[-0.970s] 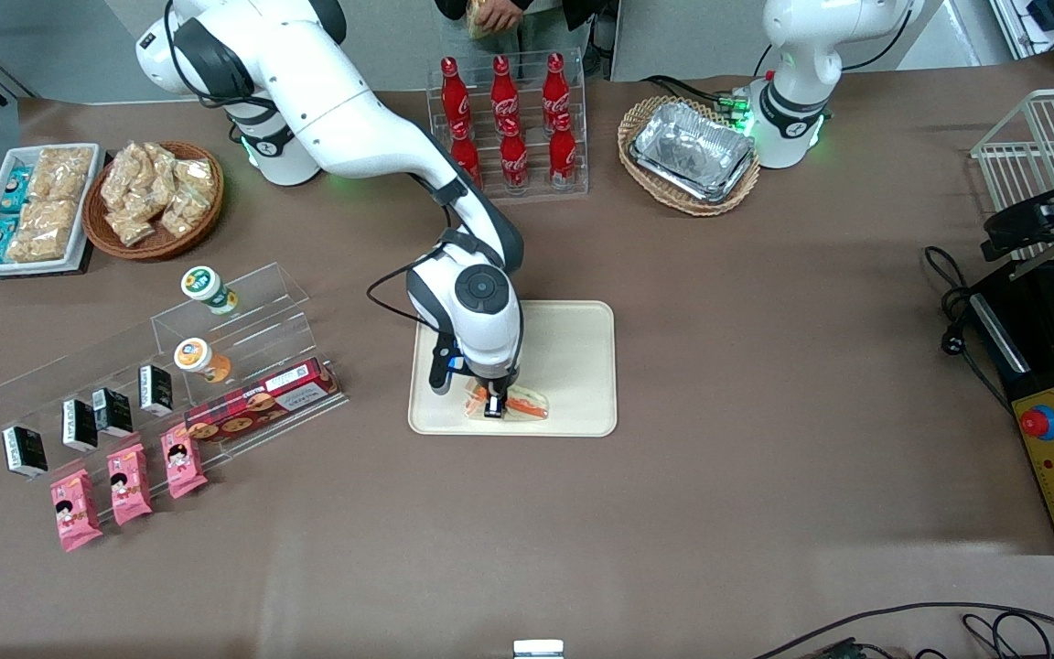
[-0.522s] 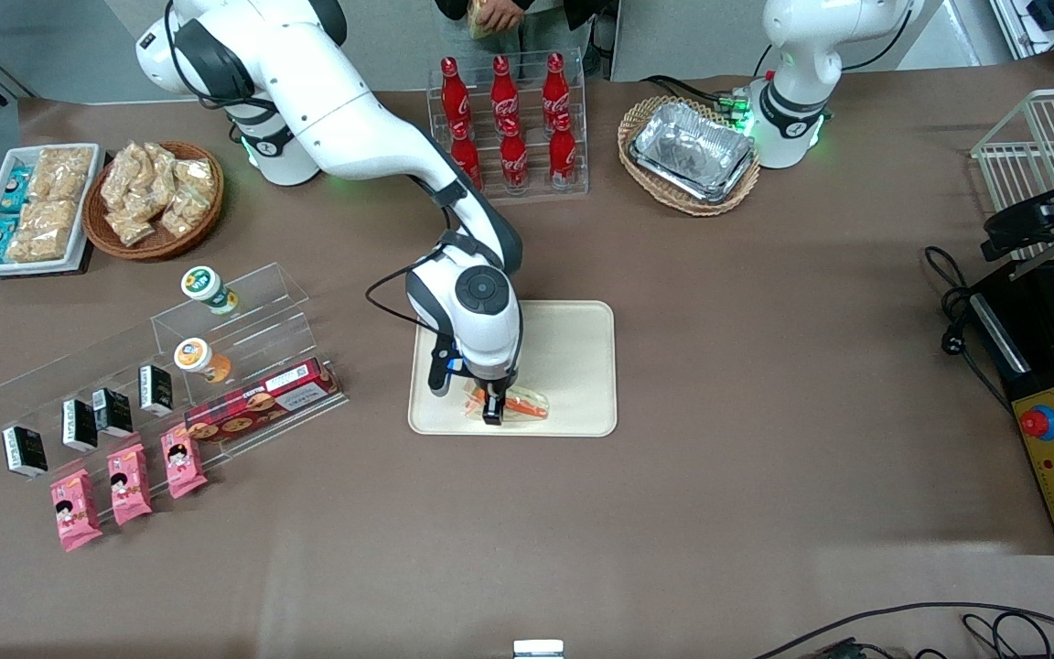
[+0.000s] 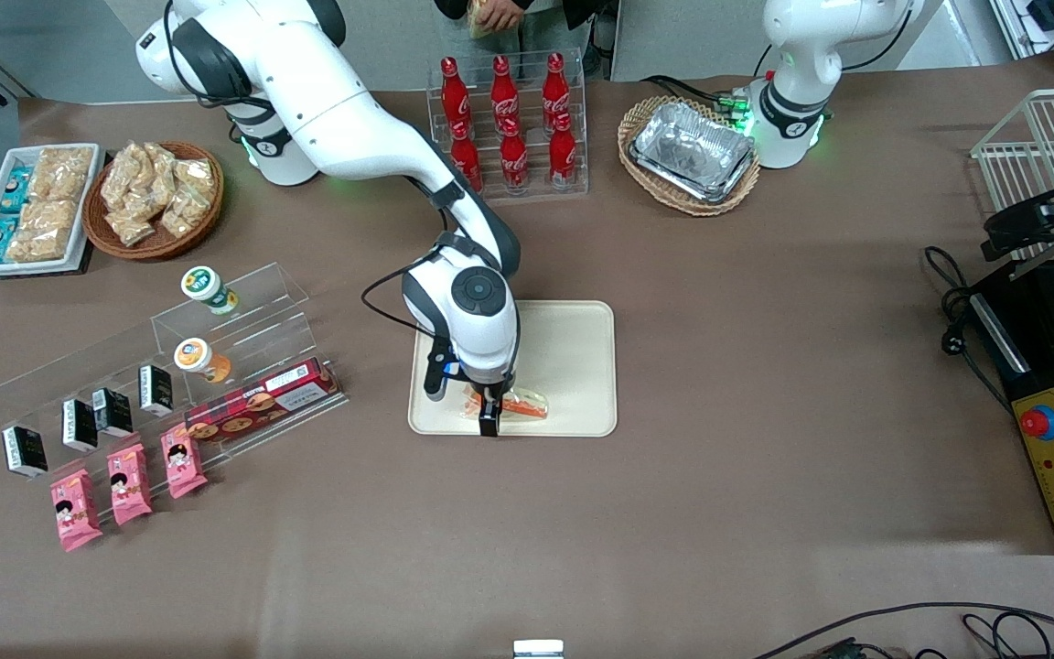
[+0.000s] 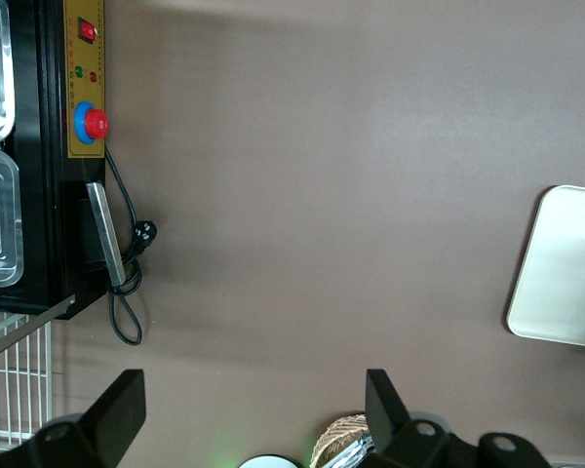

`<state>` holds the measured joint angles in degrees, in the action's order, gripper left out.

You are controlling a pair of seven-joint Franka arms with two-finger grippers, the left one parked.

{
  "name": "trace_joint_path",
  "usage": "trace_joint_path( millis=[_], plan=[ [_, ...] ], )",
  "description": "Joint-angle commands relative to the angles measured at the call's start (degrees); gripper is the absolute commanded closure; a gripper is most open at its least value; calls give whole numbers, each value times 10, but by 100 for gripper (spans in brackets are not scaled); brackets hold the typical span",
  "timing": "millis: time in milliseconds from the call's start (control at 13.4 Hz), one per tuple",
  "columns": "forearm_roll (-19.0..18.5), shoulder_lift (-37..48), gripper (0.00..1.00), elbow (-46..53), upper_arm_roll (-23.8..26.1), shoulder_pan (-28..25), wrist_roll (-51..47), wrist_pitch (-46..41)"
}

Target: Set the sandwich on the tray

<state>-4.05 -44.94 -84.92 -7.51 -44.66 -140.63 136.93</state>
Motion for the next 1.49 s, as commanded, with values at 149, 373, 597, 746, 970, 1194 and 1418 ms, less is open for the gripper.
trace_joint_path(
  millis=[149, 373, 597, 746, 970, 1194, 1418],
  plan=[
    [-10, 54, 0, 9, 3, 5, 21, -83],
    [-6, 104, 0, 9, 6, 10, 53, -147],
    [30, 162, 0, 10, 5, 36, 130, -215],
    [48, 194, 0, 11, 1, 57, 184, -253],
    [48, 246, 0, 11, 1, 112, 297, -326],
    [45, 295, 0, 11, 0, 163, 525, -390],
    [42, 321, 0, 10, 0, 217, 753, -435]
  ],
)
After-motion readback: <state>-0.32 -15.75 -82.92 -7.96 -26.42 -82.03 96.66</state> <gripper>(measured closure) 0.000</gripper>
